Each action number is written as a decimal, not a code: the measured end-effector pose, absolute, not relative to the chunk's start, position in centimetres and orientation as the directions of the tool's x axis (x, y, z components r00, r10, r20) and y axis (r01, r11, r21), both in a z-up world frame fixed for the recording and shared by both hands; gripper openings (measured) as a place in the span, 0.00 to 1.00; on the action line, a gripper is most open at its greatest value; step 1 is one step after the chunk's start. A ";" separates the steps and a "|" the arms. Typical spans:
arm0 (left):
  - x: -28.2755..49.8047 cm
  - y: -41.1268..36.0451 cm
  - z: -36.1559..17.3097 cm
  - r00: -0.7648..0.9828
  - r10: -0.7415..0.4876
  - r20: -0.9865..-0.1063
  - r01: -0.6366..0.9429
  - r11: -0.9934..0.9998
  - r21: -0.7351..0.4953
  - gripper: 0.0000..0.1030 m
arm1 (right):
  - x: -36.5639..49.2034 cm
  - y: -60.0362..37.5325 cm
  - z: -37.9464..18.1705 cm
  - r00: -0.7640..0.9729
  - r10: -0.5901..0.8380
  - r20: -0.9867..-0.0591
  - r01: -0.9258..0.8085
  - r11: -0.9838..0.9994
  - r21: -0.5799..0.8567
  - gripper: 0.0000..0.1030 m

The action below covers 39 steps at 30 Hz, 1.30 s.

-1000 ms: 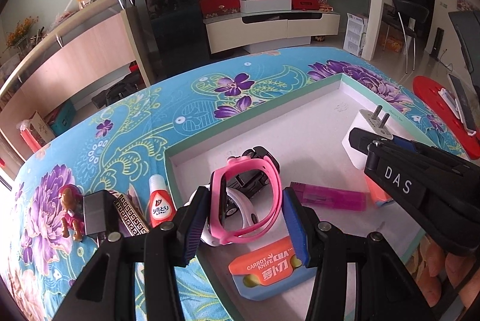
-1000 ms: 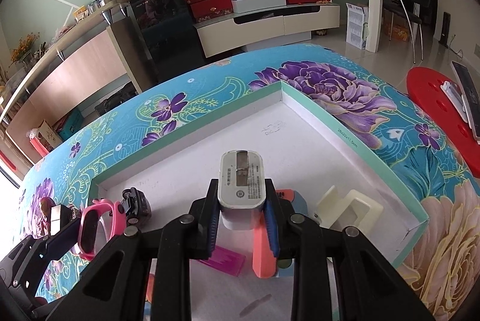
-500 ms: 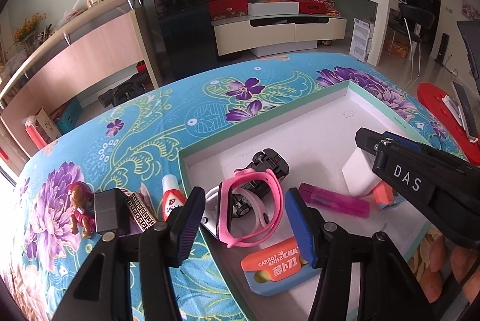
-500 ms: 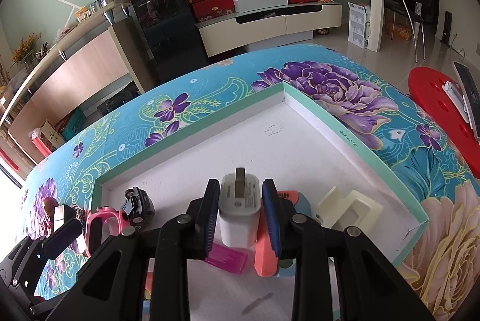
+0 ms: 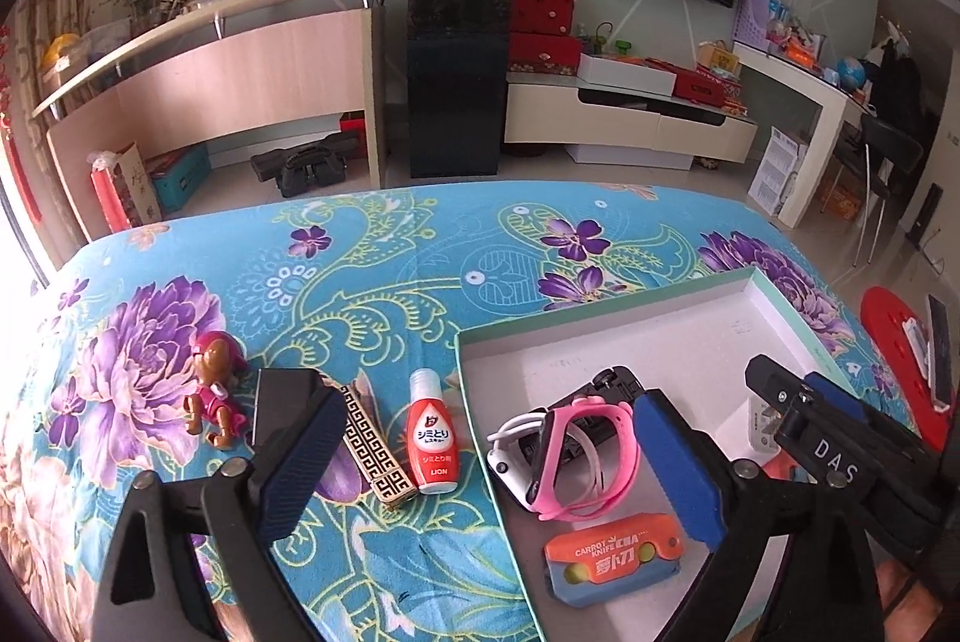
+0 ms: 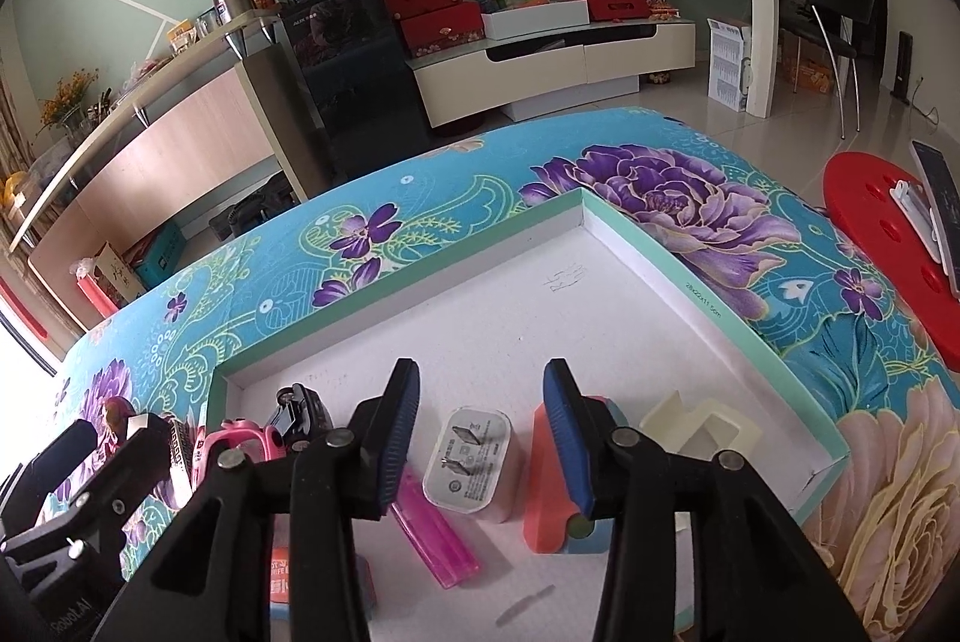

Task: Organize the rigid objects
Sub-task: 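Move both grippers back toward the toy figure and black charger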

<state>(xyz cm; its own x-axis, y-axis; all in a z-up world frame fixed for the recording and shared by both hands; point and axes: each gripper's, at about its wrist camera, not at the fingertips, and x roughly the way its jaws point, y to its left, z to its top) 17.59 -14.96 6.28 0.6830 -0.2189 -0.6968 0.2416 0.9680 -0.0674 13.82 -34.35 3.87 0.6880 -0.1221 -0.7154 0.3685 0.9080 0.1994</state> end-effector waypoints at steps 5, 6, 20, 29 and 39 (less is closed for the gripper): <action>18.3 -13.7 5.6 0.686 -0.145 -0.713 0.151 0.987 -0.056 1.00 | 14.2 -33.5 3.8 0.686 -0.111 -0.719 0.338 0.924 0.179 0.59; 18.5 -13.4 5.4 0.682 -0.133 -0.719 0.134 0.989 -0.055 1.00 | 14.3 -33.4 3.8 0.685 -0.109 -0.720 0.334 0.926 0.177 0.65; 19.2 -11.4 3.8 0.667 -0.043 -0.744 0.018 0.999 -0.041 1.00 | 14.6 -32.7 3.4 0.682 -0.136 -0.718 0.331 0.934 0.137 0.96; 19.3 -9.9 4.1 0.684 -0.016 -0.729 -0.035 0.998 -0.055 1.00 | 14.5 -32.3 3.9 0.701 -0.166 -0.694 0.337 0.934 0.117 1.00; 18.8 -7.8 4.8 0.696 -0.001 -0.718 -0.051 0.997 -0.051 1.00 | 14.1 -30.8 5.0 0.750 -0.109 -0.653 0.298 0.936 0.186 1.00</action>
<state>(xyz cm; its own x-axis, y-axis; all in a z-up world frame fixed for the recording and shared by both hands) 18.83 -7.80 4.83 0.6959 -0.0011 -0.7181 -0.0510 0.9974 -0.0509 14.10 -30.82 4.99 0.7497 -0.1094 -0.6527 0.2982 0.9363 0.1856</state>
